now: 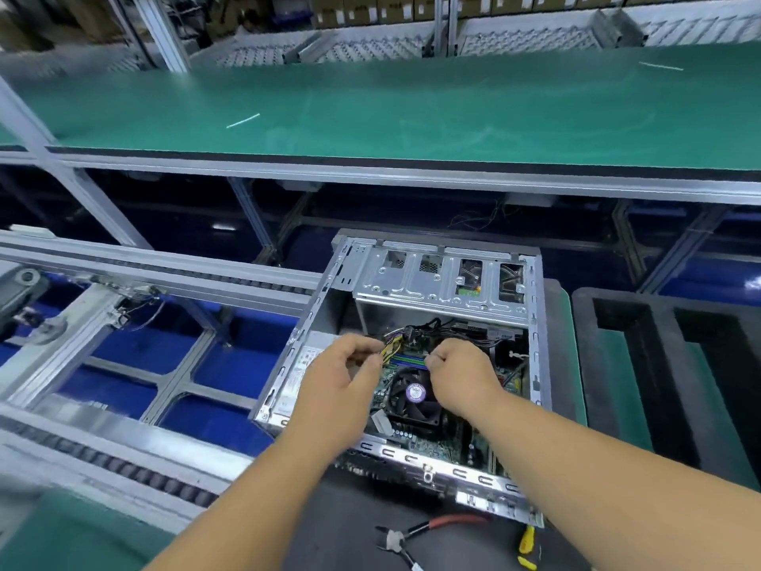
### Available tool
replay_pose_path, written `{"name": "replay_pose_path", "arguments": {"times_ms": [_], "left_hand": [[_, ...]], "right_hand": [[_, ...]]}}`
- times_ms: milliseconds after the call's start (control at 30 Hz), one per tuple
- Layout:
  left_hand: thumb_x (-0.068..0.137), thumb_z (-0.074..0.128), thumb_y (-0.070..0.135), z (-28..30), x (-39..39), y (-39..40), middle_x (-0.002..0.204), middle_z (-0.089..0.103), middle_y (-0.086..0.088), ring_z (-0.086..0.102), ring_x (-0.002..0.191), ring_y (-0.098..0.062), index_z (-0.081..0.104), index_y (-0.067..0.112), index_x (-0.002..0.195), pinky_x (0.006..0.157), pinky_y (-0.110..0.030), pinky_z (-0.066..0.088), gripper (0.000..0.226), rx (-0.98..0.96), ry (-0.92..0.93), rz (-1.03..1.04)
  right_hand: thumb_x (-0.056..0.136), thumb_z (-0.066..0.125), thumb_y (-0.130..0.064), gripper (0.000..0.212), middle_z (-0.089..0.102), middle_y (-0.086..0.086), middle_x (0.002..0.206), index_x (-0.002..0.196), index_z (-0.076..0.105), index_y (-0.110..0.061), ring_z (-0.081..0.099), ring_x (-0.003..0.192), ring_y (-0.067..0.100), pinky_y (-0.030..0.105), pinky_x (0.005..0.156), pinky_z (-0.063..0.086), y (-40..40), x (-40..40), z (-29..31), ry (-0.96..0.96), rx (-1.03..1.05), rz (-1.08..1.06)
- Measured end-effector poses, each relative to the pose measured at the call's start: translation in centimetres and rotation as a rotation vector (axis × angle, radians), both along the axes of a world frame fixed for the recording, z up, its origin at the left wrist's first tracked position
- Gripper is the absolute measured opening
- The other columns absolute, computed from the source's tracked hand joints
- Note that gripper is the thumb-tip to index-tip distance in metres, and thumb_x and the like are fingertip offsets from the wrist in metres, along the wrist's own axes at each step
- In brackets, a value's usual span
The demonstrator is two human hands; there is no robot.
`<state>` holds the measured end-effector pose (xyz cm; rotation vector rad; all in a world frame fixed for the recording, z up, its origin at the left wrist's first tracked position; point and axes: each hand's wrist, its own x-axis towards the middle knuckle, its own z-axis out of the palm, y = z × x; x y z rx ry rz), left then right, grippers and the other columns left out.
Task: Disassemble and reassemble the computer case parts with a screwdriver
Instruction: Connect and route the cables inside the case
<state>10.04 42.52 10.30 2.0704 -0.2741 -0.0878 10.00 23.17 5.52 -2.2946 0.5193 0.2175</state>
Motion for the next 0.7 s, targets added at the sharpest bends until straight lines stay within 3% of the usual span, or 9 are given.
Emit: {"name": "replay_pose_path", "arguments": {"times_ms": [133,200,333,400,467,533,600,700], "left_hand": [[0.092,0.068,0.026,-0.5,-2.6,0.5,0.086,0.071,0.017,0.066,0.08,-0.006,0.071,0.034,0.094,0.07,-0.013,0.049,0.009,-0.083,-0.054,0.124],[0.087,0.066,0.033,-0.8,-4.5,1.0,0.078,0.069,0.012,0.062,0.07,-0.005,0.07,0.031,0.087,0.064,-0.013,0.046,0.004,-0.115,-0.1,0.175],[0.089,0.058,0.049,-2.3,-8.4,2.5,0.055,0.047,0.008,0.042,0.054,-0.006,0.052,0.018,0.065,0.054,-0.026,0.036,0.039,-0.033,-0.071,0.155],[0.09,0.052,0.052,-3.4,-9.8,2.9,0.05,0.041,0.006,0.038,0.05,-0.009,0.043,0.009,0.063,0.054,-0.034,0.037,0.051,0.203,0.097,0.096],[0.092,0.052,0.051,-4.9,-11.1,2.7,0.045,0.048,0.004,0.045,0.042,-0.015,0.049,0.01,0.059,0.047,-0.032,0.043,0.052,0.391,0.482,0.001],[0.095,0.055,0.049,-6.7,-12.2,2.3,0.052,0.062,-0.006,0.057,0.04,-0.023,0.061,0.005,0.073,0.041,-0.023,0.042,0.05,0.413,0.845,-0.04],[0.095,0.061,0.052,-8.5,-12.9,1.8,0.057,0.063,-0.013,0.059,0.041,-0.026,0.062,0.001,0.081,0.04,-0.021,0.041,0.053,0.384,0.964,0.002],[0.089,0.076,0.044,-10.7,-13.0,1.0,0.047,0.056,-0.01,0.053,0.033,-0.024,0.058,0.005,0.073,0.036,-0.022,0.041,0.046,0.311,0.923,0.098]], "right_hand": [[0.104,0.058,-0.025,0.027,0.06,0.0,0.07,0.079,0.061,-0.016,0.054,0.062,0.016,0.025,0.056,0.038,-0.2,0.1,-0.5,-0.034,0.071,-0.064],[0.103,0.06,-0.025,0.021,0.066,0.002,0.078,0.085,0.067,-0.015,0.061,0.073,0.021,0.025,0.065,0.043,-0.3,0.3,-0.7,-0.031,0.086,-0.074],[0.099,0.055,-0.019,0.016,0.072,0.013,0.103,0.086,0.064,-0.017,0.065,0.095,0.032,0.028,0.075,0.042,0.0,0.4,-0.4,-0.008,0.012,-0.014],[0.097,0.055,-0.018,0.014,0.072,0.016,0.105,0.086,0.064,-0.019,0.066,0.103,0.035,0.029,0.075,0.041,0.1,0.4,-0.3,-0.011,-0.014,-0.005],[0.096,0.056,-0.018,0.014,0.072,0.016,0.106,0.085,0.063,-0.019,0.066,0.104,0.035,0.029,0.075,0.041,0.1,0.2,-0.3,-0.012,-0.019,-0.011],[0.096,0.056,-0.017,0.013,0.072,0.015,0.107,0.085,0.063,-0.019,0.066,0.106,0.035,0.029,0.076,0.041,0.3,0.1,-0.4,-0.007,-0.014,-0.016],[0.096,0.057,-0.017,0.012,0.072,0.015,0.109,0.086,0.063,-0.019,0.066,0.107,0.035,0.03,0.077,0.043,0.6,0.0,-0.4,-0.009,-0.011,-0.022],[0.097,0.057,-0.02,0.012,0.072,0.015,0.107,0.087,0.063,-0.018,0.067,0.106,0.035,0.032,0.08,0.047,0.7,-0.1,-0.5,-0.012,-0.017,-0.023]]}}
